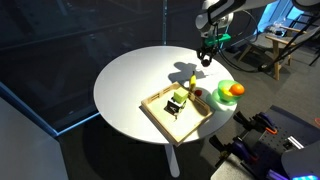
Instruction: Pick up the brown plush toy and put it in the green bowl
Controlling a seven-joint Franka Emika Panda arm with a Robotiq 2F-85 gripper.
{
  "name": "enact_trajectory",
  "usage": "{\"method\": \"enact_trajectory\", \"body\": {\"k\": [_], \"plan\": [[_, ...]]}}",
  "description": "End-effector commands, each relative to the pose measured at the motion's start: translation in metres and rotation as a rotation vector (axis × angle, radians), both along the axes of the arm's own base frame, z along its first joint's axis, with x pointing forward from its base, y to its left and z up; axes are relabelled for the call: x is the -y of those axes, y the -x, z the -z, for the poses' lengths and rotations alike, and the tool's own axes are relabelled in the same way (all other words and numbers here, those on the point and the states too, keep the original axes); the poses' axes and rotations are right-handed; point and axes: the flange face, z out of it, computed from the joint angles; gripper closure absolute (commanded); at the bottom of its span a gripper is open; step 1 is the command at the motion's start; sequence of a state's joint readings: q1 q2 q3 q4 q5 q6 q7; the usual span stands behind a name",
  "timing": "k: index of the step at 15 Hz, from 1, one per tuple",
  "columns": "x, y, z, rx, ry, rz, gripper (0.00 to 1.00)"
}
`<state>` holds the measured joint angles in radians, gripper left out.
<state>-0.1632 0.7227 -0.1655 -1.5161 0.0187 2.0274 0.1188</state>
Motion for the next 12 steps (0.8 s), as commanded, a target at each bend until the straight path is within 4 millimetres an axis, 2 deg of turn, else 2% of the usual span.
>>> {"method": "enact_trajectory", "body": {"k": [1,12], "plan": [[-0.007,0.017,-0.02,0.016,0.008,-0.004,0.66],[-0.027,0.066,-0.034,0.136,0.013,-0.063,0.66]]}}
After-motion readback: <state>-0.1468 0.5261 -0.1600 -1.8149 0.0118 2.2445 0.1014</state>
